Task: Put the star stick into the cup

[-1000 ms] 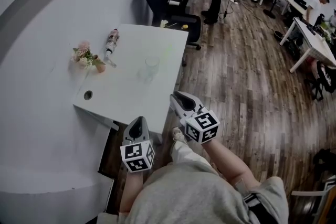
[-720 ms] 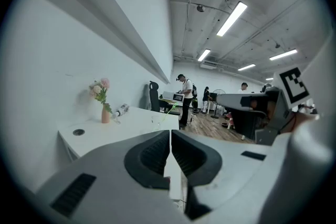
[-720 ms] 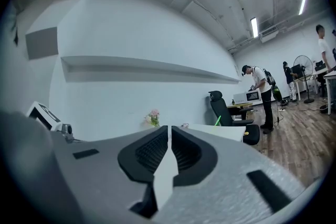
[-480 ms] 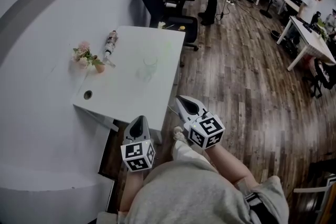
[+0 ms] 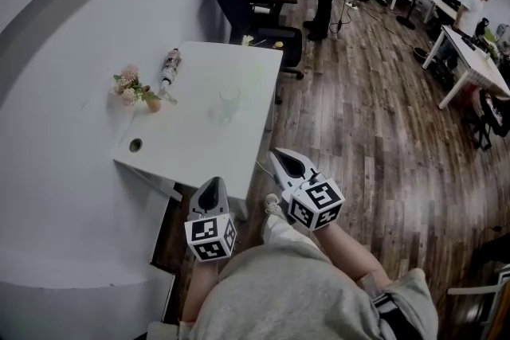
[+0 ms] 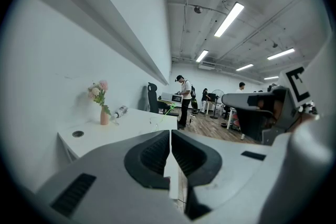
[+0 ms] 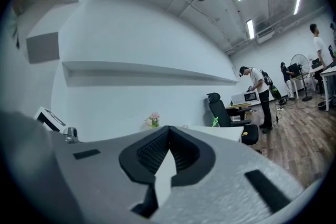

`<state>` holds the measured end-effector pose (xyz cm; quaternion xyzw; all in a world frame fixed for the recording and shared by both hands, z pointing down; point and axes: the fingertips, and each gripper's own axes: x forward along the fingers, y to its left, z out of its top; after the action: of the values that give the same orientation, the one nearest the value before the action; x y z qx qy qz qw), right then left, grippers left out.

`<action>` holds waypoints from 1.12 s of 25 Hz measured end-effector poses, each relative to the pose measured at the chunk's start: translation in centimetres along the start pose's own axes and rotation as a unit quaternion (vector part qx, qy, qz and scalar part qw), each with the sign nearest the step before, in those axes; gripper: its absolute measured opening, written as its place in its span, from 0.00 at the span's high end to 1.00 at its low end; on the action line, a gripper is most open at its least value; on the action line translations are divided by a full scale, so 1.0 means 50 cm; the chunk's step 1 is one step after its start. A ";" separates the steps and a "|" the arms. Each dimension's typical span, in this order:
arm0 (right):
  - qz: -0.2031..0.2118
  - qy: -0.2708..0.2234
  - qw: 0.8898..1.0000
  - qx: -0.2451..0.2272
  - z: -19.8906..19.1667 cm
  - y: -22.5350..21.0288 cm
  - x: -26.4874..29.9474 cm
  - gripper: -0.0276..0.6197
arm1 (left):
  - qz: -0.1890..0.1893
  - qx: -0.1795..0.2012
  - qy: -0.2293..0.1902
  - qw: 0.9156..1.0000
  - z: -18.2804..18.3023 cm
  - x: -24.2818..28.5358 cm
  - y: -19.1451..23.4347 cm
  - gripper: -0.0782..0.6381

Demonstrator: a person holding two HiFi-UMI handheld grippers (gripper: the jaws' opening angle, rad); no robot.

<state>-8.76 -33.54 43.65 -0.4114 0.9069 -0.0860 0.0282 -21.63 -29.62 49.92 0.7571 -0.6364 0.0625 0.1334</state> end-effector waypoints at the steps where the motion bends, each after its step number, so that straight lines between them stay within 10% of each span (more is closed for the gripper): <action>1: 0.000 0.000 1.000 0.000 0.000 0.000 0.000 0.96 | 0.000 0.000 0.001 1.000 -0.001 0.001 -0.001 0.88; 28: 0.006 0.000 1.000 -0.021 0.021 0.000 0.018 0.96 | -0.001 -0.009 0.009 1.000 -0.002 0.027 -0.004 0.88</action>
<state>-9.24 -34.33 42.63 -0.4061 0.9112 -0.0672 0.0199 -21.19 -30.85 50.33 0.7562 -0.6348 0.0634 0.1456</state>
